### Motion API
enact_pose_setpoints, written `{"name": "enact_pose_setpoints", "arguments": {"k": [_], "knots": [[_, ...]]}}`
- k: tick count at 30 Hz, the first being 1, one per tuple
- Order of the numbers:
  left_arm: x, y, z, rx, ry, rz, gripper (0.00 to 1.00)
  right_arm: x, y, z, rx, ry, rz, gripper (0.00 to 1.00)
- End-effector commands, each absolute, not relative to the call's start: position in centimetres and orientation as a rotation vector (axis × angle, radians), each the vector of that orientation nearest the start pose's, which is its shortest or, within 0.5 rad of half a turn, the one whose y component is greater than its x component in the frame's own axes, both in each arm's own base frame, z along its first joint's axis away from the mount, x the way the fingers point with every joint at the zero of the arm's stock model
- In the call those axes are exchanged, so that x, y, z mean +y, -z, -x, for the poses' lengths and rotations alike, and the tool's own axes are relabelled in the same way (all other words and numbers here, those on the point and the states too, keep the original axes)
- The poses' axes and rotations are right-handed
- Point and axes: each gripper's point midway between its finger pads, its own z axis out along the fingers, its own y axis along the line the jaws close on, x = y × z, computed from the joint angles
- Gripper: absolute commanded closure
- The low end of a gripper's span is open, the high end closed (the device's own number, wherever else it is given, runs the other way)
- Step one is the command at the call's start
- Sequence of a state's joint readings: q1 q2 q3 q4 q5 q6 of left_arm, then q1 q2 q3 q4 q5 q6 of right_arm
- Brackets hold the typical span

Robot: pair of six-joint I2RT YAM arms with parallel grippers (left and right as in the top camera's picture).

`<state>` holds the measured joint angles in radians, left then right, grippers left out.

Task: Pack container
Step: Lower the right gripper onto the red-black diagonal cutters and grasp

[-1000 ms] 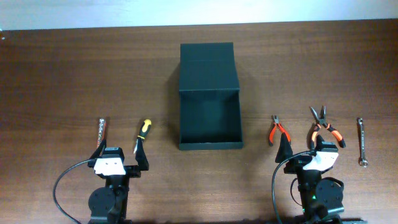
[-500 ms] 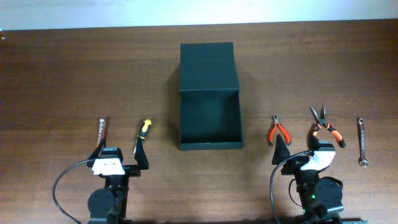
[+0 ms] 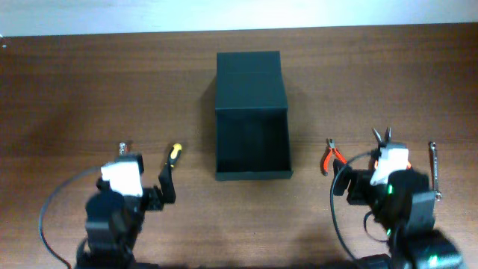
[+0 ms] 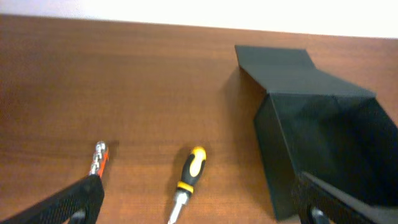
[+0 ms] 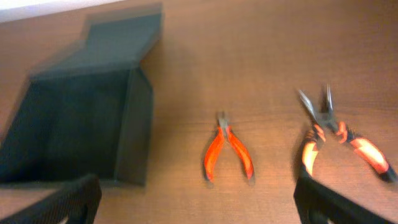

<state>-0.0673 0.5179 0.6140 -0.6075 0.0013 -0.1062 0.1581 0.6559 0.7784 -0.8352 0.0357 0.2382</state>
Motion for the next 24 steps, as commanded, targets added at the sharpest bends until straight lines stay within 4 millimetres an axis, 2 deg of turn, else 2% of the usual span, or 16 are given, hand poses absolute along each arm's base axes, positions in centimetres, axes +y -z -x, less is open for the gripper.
{"name": "enact_pose_setpoints", "arguments": {"k": [1,6,8,10,18,24], "knots": [[-2.0,-19.3,-25.3,2.271,0.112,0.040,0.01,3.1,-21.3,-23.8,2.444,-0.125,-0.116,0.01],[-2.2,-15.8,-26.8,2.482,0.102,0.044,0.01,3.2,-20.0,-24.2,2.724,-0.058,-0.119,0.01],[-2.7,-13.8,-26.9,2.570,0.132,0.036,0.01,3.5,-18.3,-25.2,2.820,-0.036,-0.097,0.01],[-3.0,-12.9,-26.6,2.616,0.148,0.033,0.01,3.7,-16.8,-26.3,2.862,-0.025,-0.098,0.01],[-2.9,-12.5,-26.6,2.633,0.146,0.034,0.01,4.2,-11.1,-29.3,2.991,0.005,-0.125,0.00],[-2.9,-12.5,-26.6,2.633,0.146,0.034,0.01,4.5,-7.4,-30.6,3.040,0.018,-0.126,0.01]]}}
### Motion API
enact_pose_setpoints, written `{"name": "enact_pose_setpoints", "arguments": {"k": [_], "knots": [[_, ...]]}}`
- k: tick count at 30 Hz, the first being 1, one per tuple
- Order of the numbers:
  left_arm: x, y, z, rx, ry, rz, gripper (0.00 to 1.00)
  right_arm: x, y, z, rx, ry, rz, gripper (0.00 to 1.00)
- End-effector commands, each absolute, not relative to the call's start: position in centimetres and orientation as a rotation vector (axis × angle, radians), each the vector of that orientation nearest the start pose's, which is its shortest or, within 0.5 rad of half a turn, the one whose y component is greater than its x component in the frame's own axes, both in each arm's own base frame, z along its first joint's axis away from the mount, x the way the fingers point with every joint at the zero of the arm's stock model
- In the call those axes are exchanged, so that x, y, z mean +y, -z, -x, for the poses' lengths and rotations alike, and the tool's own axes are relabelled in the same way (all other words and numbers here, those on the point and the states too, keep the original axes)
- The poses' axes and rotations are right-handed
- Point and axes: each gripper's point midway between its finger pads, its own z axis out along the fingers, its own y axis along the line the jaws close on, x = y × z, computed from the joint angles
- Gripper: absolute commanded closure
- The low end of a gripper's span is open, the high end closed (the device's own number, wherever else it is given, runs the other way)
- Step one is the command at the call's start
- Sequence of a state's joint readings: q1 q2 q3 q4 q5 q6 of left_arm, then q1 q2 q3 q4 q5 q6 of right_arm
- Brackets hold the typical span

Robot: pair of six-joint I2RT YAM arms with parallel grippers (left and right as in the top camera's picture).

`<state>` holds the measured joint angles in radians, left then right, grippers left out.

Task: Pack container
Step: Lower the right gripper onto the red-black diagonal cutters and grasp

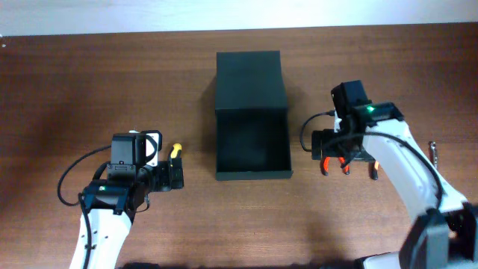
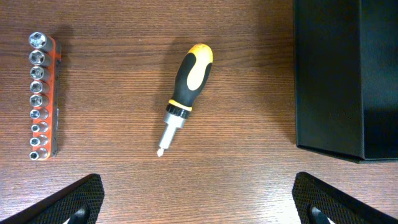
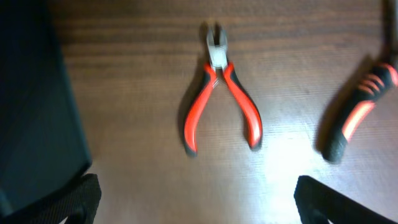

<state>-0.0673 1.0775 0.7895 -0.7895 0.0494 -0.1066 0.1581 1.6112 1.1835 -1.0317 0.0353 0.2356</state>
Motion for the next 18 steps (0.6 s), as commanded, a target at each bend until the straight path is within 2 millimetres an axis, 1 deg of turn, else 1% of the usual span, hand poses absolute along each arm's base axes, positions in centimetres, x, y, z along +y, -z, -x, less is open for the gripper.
{"name": "enact_pose_setpoints", "arguments": {"k": [1,5,7,10,15,18], "knots": [[-2.9,-12.5,-26.6,2.633,0.146,0.034,0.01,4.6,-7.0,-30.8,3.041,0.015,-0.126,0.01],[-2.9,-12.5,-26.6,2.633,0.146,0.034,0.01,5.0,-5.5,-31.4,3.037,-0.016,-0.125,0.00],[-2.9,-12.5,-26.6,2.632,0.146,0.034,0.01,5.1,-5.0,-31.3,3.035,-0.029,-0.139,0.00],[-2.9,-12.5,-26.6,2.633,0.146,0.034,0.01,5.1,-3.9,-30.6,3.048,-0.034,-0.206,0.00],[-2.9,-12.5,-26.6,2.632,0.146,0.034,0.01,5.0,-2.1,-29.0,3.083,-0.043,-0.224,0.00],[-2.9,-12.5,-26.6,2.633,0.146,0.034,0.01,4.9,-1.4,-28.3,3.095,-0.038,-0.224,0.00]]}}
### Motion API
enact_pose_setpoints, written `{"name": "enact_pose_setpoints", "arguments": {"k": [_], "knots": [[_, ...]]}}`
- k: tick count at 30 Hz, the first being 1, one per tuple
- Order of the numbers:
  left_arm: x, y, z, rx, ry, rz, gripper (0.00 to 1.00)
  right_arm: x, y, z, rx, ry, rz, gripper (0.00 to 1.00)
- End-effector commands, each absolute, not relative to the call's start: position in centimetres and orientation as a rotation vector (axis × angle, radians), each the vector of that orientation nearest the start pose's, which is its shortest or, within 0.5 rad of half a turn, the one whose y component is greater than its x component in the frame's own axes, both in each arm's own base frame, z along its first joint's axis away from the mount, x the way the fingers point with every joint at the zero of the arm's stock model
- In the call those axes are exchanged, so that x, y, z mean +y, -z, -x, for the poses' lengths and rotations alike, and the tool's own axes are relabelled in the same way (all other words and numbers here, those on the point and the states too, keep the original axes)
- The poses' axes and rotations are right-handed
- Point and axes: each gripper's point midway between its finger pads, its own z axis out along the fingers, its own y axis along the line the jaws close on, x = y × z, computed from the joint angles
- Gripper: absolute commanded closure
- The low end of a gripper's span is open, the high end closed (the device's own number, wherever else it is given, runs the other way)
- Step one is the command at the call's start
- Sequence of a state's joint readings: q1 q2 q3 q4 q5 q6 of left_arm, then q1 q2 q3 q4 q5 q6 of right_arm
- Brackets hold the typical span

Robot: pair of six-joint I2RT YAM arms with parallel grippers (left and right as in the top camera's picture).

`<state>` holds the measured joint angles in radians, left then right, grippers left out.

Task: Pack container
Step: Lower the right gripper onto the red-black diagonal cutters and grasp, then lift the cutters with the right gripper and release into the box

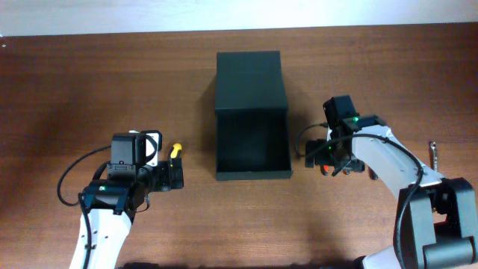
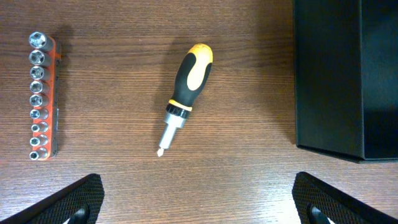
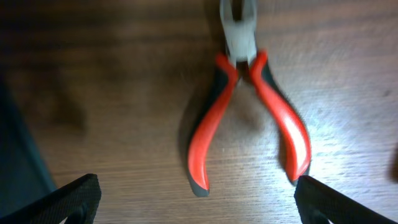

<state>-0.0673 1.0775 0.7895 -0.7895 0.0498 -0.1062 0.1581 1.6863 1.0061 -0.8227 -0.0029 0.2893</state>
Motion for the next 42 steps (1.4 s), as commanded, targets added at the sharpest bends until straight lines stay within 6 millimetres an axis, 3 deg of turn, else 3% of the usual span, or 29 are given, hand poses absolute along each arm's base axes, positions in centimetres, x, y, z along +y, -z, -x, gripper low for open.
{"name": "enact_pose_setpoints", "arguments": {"k": [1,18,34,42], "knots": [[-3.0,-12.5,-26.6,2.633,0.147,0.034,0.01,4.9,-1.2,-28.2,3.097,-0.038,-0.224,0.00],[-2.9,-12.4,-26.4,2.640,0.147,0.034,0.01,4.6,-1.1,-29.9,3.026,-0.015,-0.222,0.00],[-2.9,-12.4,-26.4,2.641,0.147,0.034,0.01,4.6,3.2,-28.9,3.140,0.015,-0.242,0.00],[-2.9,-12.4,-26.4,2.641,0.146,0.035,0.01,4.6,3.2,-28.9,3.138,0.014,-0.241,0.31]]}}
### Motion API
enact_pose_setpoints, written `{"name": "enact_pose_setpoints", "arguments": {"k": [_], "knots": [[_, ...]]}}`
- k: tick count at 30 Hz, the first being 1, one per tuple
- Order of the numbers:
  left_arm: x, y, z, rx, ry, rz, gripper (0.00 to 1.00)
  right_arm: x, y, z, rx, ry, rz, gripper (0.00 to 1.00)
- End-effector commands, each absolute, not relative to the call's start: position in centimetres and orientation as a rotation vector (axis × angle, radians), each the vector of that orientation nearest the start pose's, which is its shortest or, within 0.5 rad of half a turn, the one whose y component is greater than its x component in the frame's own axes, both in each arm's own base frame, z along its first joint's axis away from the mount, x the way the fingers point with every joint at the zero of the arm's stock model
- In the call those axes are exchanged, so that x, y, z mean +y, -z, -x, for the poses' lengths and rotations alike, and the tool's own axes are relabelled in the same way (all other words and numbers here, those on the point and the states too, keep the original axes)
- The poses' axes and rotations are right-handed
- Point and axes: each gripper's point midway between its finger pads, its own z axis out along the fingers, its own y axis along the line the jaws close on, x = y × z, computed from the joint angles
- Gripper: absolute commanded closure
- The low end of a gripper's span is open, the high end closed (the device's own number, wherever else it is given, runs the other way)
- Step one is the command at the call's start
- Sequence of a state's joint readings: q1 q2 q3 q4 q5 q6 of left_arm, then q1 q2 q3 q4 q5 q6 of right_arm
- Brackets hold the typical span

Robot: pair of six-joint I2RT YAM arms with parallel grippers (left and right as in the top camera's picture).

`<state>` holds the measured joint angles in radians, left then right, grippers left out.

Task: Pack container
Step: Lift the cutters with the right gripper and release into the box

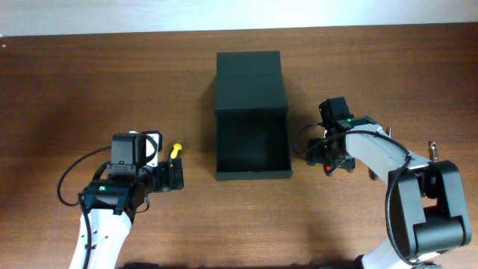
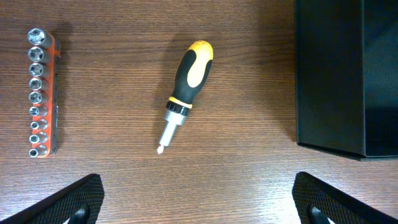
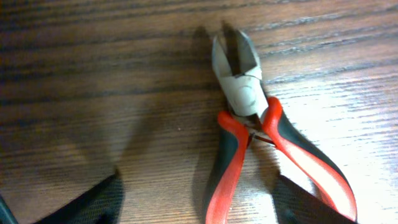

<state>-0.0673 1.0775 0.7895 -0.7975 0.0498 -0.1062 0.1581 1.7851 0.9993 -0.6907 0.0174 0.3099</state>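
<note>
The black container (image 1: 252, 146) lies open at the table's middle, its lid flap (image 1: 249, 71) folded back. Red-handled cutters (image 3: 261, 143) lie on the wood to its right, jaws pointing away. My right gripper (image 3: 199, 208) is open and low over them, one finger (image 3: 87, 202) left of the handles and the other right of them. In the overhead view the right gripper (image 1: 328, 155) covers most of the cutters. My left gripper (image 2: 199, 211) hangs open above a yellow-and-black screwdriver (image 2: 186, 87), without touching it.
An orange rail of sockets (image 2: 42, 93) lies left of the screwdriver. The container's wall (image 2: 323, 74) is on the right in the left wrist view. A slim wrench (image 1: 432, 153) lies at the far right of the table.
My right gripper has come down closer to the red cutters, which now fill more of its view, and its fingers show nearer together. The left arm has not moved.
Both arms first sat back near the front edge, looking slantwise at the tools and container. Then the left gripper hung open above the screwdriver and has stayed there. The right gripper stood over the red cutters, then nearer, and now straddles their handles.
</note>
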Motion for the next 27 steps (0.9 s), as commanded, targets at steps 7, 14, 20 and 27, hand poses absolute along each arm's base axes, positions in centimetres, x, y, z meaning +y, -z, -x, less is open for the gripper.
{"name": "enact_pose_setpoints", "arguments": {"k": [7,14,20,27], "knots": [[-2.94,-12.39,-26.41,2.641,0.146,0.035,0.01,4.62,3.20,-28.93,3.138,0.014,-0.241,0.60],[-2.93,-12.39,-26.41,2.641,0.146,0.035,0.01,4.62,3.20,-28.94,3.138,0.014,-0.241,0.71],[-2.93,-12.39,-26.41,2.641,0.146,0.035,0.01,4.65,3.19,-29.12,3.131,0.011,-0.241,0.91],[-2.93,-12.39,-26.41,2.641,0.146,0.035,0.01,4.69,3.08,-29.53,3.118,0.009,-0.239,0.96]]}}
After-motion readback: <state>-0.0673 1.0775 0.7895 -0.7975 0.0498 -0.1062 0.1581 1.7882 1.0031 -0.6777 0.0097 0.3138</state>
